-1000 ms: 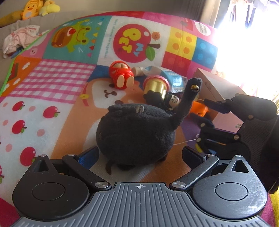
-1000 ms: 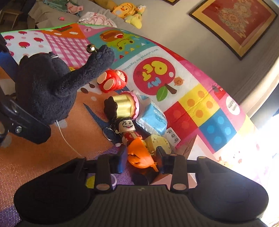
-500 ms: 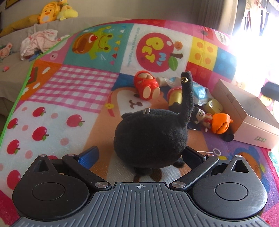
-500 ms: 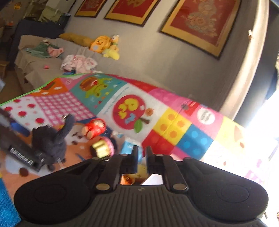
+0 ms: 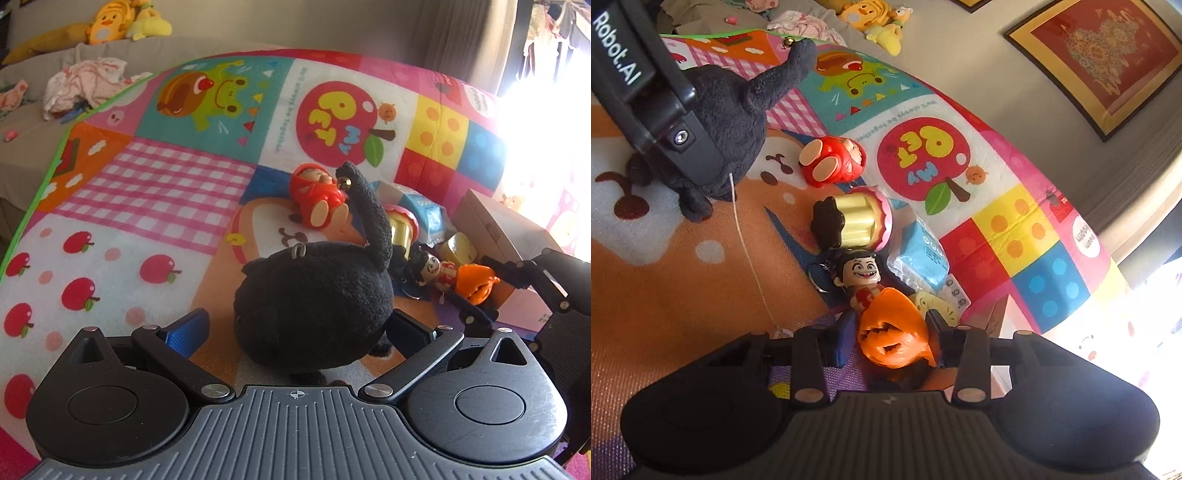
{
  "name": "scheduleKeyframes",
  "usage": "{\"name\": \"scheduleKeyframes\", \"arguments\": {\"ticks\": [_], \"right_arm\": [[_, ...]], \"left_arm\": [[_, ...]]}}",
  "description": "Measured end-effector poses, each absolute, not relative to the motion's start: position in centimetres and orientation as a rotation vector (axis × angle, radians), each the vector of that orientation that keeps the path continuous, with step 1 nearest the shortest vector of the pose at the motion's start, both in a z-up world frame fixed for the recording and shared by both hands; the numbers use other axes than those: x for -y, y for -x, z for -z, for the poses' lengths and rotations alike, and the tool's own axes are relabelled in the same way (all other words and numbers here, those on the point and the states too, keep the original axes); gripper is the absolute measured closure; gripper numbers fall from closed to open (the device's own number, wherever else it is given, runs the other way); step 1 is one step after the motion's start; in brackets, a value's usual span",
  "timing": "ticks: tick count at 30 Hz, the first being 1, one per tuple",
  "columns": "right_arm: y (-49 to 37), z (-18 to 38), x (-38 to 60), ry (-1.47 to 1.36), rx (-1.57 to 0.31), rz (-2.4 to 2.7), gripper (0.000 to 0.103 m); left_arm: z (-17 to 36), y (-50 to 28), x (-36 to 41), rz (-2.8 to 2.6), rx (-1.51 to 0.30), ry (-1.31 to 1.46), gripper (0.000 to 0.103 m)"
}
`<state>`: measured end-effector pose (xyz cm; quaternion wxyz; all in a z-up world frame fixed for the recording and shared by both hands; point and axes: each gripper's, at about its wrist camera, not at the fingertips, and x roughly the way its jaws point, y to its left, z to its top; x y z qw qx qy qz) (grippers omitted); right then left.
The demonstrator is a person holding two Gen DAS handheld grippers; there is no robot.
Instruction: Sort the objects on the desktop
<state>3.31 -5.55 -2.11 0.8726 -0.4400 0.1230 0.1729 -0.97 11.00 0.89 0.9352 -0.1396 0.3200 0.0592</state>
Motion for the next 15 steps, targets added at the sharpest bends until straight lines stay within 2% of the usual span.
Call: {"name": "scheduleKeyframes", "arguments": {"ticks": [2, 6, 12, 13, 15], "right_arm": [[-2.7, 0.0, 6.3, 0.874, -0.194, -0.326, 0.063], [-0.9, -6.0, 9.9, 0.653, -0.186, -0.329, 0.063], [1.0, -11.4, 16.0, 0.274, -0.383, -0.527, 0.064], [0.8, -11.8, 16.9, 0.194, -0.433, -0.572, 0.068], [-0.3, -12.3, 18.2, 0.024, -0.546, -0.664, 0.086]], "left_arm": [[-0.9, 1.5, -11.0, -0.114, -0.634, 0.320, 0.000], [-1.2, 2.6, -10.5, -0.108, -0.582, 0.355, 0.000], [-2.0, 3.2, -8.9, -0.097, -0.542, 0.332, 0.000], [-2.1, 3.3, -8.7, -0.094, -0.542, 0.328, 0.000], [-2.4, 3.4, -8.3, -0.089, -0.538, 0.317, 0.000]]}}
